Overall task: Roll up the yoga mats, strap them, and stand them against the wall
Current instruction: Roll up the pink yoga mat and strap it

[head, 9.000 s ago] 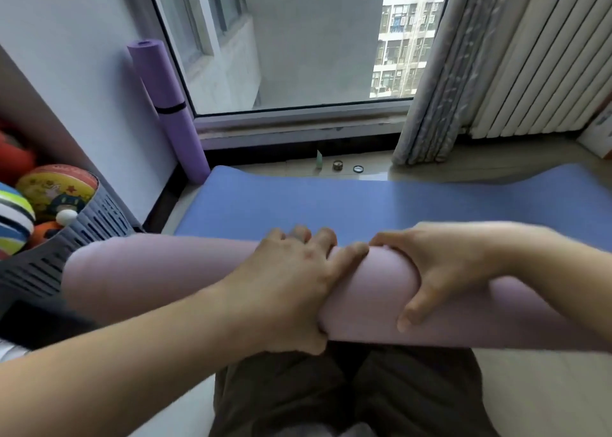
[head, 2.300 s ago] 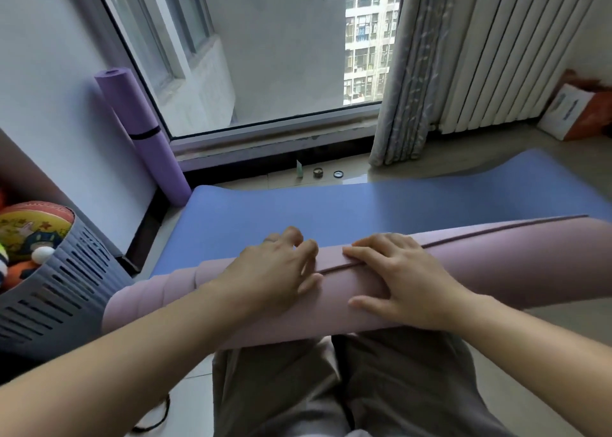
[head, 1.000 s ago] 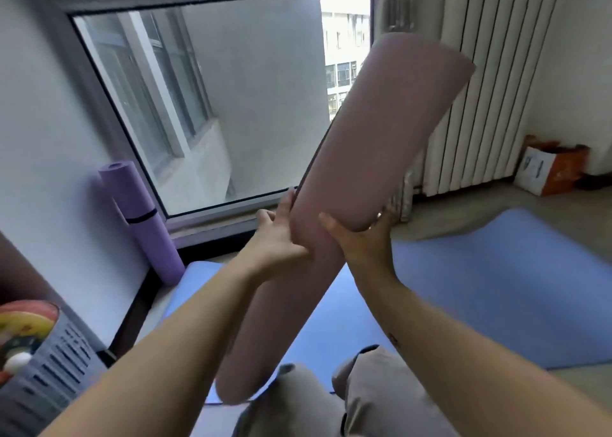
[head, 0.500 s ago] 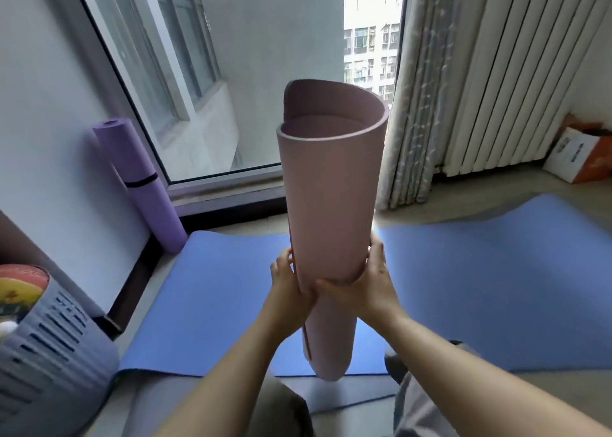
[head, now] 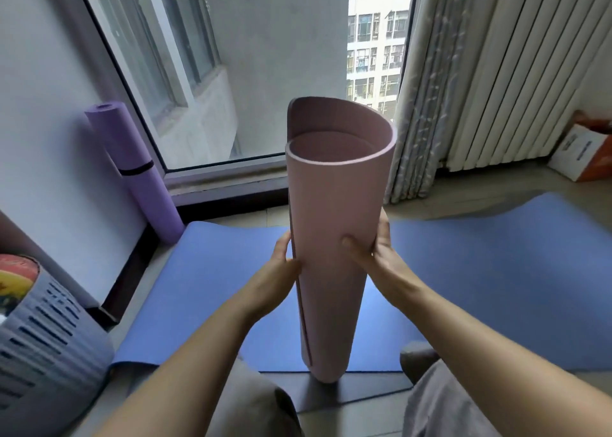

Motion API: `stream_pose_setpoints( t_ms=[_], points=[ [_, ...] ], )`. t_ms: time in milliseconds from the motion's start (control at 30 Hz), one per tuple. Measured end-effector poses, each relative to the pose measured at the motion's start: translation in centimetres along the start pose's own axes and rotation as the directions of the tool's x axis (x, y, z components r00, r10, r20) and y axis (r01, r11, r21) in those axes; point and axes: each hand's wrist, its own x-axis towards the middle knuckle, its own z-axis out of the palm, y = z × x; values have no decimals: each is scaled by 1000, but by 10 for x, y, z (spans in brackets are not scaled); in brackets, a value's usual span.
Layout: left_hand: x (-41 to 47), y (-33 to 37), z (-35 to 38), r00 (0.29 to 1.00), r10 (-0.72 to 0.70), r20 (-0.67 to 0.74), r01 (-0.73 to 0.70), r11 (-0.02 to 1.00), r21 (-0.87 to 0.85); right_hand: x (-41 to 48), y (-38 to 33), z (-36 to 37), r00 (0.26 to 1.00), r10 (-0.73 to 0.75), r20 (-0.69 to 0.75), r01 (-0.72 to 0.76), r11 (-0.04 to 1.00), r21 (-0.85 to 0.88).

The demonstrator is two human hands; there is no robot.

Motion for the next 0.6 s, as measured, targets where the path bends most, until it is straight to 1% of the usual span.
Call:
stream_pose_setpoints(
  t_ms=[100, 167, 200, 233, 300, 367, 400, 467, 500, 533, 600],
  points=[
    [-9, 24, -13, 994, 89, -60, -92, 995, -38, 0, -44, -9, 998, -67, 19, 66, 998, 24],
    [-15, 40, -21, 981, 143, -129, -155, 984, -87, 1, -70, -13, 997, -64, 38, 63, 997, 39],
    [-20, 50, -26, 976, 149, -157, -172, 974, -144, 2, -83, -15, 997, -59, 54, 57, 997, 44],
    [-23, 59, -30, 972, 155, -176, -192, 958, -215, 1, -96, -16, 997, -39, 74, 36, 998, 47],
    [-30, 79, -40, 970, 160, -183, -214, 921, -326, -2, -121, -19, 992, 59, 108, -59, 998, -10],
    [-41, 98, -49, 982, 160, -105, -187, 911, -366, -8, -135, -21, 972, 168, 162, -154, 984, -91],
    [-46, 107, -52, 989, 146, -25, -146, 928, -343, -10, -137, -21, 962, 200, 185, -183, 977, -105],
    [-60, 122, -50, 988, 109, 106, -86, 976, -202, -13, -135, -18, 955, 227, 190, -209, 972, -110],
    [-65, 126, -48, 989, 97, 115, -83, 990, -114, -13, -135, -16, 959, 222, 174, -205, 972, -112],
    [-64, 129, -45, 991, 98, 91, -94, 994, -47, -13, -135, -14, 964, 216, 154, -200, 973, -111],
    [-61, 135, -42, 992, 127, 13, -126, 992, -3, -10, -141, -14, 971, 203, 125, -192, 977, -93]
  ],
)
